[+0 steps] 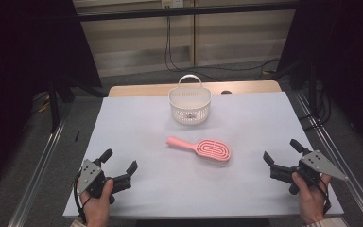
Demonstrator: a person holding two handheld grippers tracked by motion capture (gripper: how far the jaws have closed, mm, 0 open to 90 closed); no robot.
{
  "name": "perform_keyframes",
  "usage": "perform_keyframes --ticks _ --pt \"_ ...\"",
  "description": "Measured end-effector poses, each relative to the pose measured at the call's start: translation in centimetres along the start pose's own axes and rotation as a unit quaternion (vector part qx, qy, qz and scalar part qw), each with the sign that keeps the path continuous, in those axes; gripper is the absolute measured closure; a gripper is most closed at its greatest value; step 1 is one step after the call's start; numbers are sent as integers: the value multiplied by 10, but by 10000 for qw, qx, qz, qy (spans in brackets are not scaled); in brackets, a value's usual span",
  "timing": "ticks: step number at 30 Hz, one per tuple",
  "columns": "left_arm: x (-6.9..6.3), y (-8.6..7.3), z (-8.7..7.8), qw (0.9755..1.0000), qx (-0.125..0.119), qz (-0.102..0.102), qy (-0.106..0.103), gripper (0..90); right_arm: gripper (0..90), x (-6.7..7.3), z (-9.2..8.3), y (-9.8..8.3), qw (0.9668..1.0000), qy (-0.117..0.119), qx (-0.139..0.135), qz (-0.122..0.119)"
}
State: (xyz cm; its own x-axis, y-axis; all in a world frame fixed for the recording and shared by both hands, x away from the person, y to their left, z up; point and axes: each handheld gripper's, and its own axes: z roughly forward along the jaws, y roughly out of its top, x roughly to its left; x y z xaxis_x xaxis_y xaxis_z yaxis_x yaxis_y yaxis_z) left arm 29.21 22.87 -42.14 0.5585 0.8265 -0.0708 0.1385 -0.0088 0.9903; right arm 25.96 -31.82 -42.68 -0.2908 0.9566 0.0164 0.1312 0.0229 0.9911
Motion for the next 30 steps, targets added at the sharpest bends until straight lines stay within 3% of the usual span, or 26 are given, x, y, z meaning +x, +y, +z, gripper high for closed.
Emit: perform_keyframes --ticks 12,19,23,24,28,30 --pt "-1 0 1 10000 -27 7 -36 18 0 3 5 -2 9996 211 62 174" --pt "-2 0 1 10000 -8 29 -16 18 0 7 6 -1 9993 349 53 82" --pt "-2 0 0 10000 12 66 16 18 0 8 7 0 9990 449 38 -47" --pt "-2 0 -1 10000 17 85 32 18 5 8 7 0 9988 452 37 -190" --pt "-3 0 -2 9999 34 102 73 18 0 6 8 -1 9986 515 46 -127" --pt "-3 0 -2 9999 37 89 74 18 0 7 9 -1 9977 682 -6 -62"
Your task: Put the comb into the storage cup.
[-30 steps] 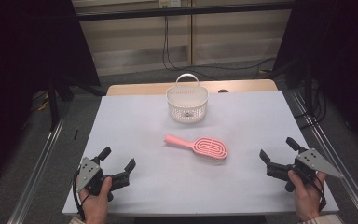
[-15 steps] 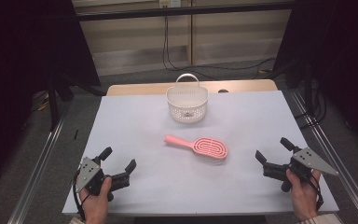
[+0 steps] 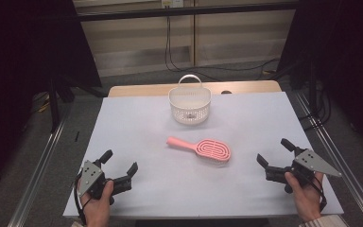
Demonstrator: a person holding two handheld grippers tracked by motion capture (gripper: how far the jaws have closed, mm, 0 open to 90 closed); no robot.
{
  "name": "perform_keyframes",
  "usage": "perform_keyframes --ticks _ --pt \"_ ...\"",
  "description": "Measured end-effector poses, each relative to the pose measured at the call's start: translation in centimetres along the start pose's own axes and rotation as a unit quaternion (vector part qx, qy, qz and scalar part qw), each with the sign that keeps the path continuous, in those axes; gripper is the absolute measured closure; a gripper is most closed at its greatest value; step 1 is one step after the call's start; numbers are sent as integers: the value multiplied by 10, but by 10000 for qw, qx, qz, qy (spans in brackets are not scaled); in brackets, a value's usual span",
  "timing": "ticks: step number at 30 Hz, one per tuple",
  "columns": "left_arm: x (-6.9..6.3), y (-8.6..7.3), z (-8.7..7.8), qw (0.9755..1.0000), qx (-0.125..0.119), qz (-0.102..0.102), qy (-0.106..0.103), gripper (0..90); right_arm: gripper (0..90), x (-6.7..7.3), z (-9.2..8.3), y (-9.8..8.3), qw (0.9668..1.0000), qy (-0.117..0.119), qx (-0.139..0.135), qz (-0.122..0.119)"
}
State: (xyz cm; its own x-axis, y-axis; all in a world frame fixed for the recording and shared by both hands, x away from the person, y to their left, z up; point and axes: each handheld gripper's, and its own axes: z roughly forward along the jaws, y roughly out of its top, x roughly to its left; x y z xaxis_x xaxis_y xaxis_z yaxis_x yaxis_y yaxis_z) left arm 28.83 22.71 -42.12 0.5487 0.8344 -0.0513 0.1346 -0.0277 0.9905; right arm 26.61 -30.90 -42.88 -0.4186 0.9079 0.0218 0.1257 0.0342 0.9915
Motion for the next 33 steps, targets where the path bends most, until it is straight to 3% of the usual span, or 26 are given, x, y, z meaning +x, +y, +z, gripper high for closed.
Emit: perform_keyframes --ticks 7,8,12,20,33 --pt "0 0 -4 10000 -22 37 3 19 0 8 5 2 9998 138 103 -140" --pt "0 0 -4 10000 -13 42 -9 18 34 12 8 4 9997 89 65 -207" --pt "1 1 -5 9999 -110 36 3 18 17 17 12 8 9996 216 45 -153" --pt "3 0 -4 10000 -11 6 17 18 23 20 22 9 9983 545 196 -51" --pt "3 0 -1 10000 20 72 -26 18 13 27 45 15 9961 802 360 -63"
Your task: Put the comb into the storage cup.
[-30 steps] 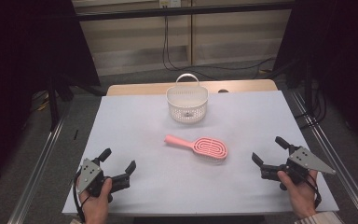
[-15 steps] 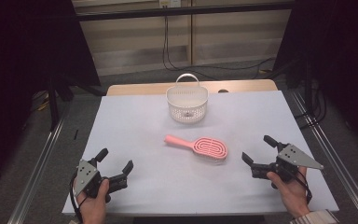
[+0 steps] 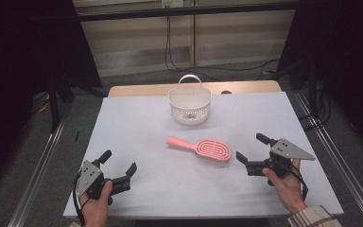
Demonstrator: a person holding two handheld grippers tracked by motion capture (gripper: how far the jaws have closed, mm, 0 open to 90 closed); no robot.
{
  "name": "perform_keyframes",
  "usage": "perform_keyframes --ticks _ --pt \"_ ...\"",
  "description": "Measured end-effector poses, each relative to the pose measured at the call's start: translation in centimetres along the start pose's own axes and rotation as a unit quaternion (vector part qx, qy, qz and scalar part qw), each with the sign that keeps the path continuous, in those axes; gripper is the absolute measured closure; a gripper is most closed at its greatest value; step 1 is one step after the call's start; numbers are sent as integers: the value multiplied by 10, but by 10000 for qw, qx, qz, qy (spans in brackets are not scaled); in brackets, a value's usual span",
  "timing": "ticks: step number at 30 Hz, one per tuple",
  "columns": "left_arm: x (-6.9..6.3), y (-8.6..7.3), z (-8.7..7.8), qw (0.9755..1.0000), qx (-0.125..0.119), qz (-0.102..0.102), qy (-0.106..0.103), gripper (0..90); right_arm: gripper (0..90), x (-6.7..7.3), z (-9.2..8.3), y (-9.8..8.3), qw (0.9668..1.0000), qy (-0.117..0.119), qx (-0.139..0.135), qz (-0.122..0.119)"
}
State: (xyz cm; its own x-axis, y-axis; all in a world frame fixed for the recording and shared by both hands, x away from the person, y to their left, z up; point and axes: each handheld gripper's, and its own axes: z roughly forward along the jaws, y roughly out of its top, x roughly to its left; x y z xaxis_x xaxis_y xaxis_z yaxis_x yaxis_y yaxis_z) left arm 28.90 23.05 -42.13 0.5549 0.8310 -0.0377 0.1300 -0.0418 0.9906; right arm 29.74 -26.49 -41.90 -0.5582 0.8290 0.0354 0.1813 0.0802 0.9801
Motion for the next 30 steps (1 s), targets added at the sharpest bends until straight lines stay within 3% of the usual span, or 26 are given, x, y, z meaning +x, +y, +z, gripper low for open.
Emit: perform_keyframes --ticks 11,14,17,21,24,30 --pt "-2 0 2 9999 32 80 -104 18 28 3 16 10 9986 369 369 34" --pt "-4 0 2 9998 51 -38 -184 18 27 2 21 14 9960 538 708 57" --pt "-8 0 4 9995 97 161 -269 18 21 2 26 17 9947 505 892 -110" --pt "-9 -1 6 9993 145 184 -289 18 20 1 33 21 9922 636 1064 -115" --pt "-9 -1 5 9994 129 159 -275 18 23 0 39 27 9884 788 1294 -139" --pt "-8 0 5 9993 132 155 -307 18 10 0 49 33 9873 815 1345 -241"
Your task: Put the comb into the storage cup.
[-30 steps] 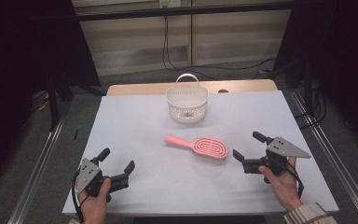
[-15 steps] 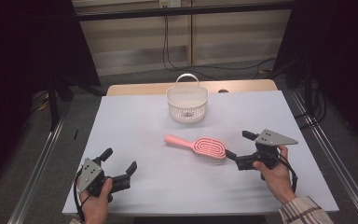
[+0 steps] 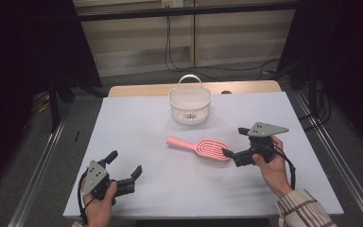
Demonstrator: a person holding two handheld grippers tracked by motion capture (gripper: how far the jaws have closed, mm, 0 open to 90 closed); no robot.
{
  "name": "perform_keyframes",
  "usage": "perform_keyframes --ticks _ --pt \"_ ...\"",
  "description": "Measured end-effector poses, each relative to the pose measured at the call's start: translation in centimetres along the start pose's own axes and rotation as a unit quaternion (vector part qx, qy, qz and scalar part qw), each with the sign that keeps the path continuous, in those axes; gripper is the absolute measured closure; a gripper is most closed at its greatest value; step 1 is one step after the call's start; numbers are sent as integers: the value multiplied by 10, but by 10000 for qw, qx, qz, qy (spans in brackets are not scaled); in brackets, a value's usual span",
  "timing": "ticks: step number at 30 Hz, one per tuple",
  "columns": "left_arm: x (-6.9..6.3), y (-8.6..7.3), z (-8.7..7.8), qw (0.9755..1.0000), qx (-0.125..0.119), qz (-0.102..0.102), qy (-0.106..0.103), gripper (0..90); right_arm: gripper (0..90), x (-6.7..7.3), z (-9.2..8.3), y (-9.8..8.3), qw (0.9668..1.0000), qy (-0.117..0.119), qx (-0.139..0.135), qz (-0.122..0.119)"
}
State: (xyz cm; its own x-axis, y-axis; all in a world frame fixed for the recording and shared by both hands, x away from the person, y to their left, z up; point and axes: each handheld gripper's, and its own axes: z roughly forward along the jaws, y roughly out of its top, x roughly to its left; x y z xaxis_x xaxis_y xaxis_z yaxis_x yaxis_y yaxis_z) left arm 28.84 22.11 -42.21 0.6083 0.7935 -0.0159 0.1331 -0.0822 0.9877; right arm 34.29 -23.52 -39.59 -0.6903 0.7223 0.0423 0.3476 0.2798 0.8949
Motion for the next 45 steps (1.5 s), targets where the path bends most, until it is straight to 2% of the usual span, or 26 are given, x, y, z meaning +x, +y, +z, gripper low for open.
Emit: perform_keyframes --ticks 10,12,13,16,17,18,19,20,21,22,29,34,41,44,45 --pt "0 0 1 10000 41 52 -4 18 0 -7 12 19 9991 178 396 -31" --pt "1 -1 1 10000 55 59 -1 18 5 -8 14 23 9989 127 440 -45" --pt "1 -1 1 10000 56 47 -4 18 17 -8 15 25 9989 92 467 23" --pt "1 -1 2 10000 45 27 2 18 26 -13 20 31 9981 190 555 209" --pt "1 -1 2 10000 42 23 -1 18 26 -13 20 31 9981 190 555 209" --pt "1 -1 1 10000 39 30 -2 18 30 -16 24 33 9969 233 719 230" --pt "2 -1 2 10000 38 34 -4 18 30 -16 24 33 9969 233 719 230" --pt "2 -1 2 10000 34 31 0 18 36 -17 27 34 9951 279 908 280" --pt "2 -1 1 10000 45 -4 -7 18 47 -19 30 34 9936 410 999 332" --pt "2 0 1 10000 63 -8 -7 18 37 -20 32 35 9928 498 1041 332" --pt "1 -1 2 10000 46 -42 -23 18 27 -20 39 47 9919 525 1156 16" --pt "2 -1 2 10000 51 -35 -24 18 32 -21 48 50 9887 606 1369 -64" --pt "2 -1 2 10000 53 -37 3 18 38 -21 60 48 9813 896 1700 -95" --pt "1 -1 3 10000 62 16 18 18 51 -20 66 49 9790 900 1825 -113" --pt "1 -1 3 10000 79 27 -15 18 51 -19 68 50 9774 942 1890 -143"
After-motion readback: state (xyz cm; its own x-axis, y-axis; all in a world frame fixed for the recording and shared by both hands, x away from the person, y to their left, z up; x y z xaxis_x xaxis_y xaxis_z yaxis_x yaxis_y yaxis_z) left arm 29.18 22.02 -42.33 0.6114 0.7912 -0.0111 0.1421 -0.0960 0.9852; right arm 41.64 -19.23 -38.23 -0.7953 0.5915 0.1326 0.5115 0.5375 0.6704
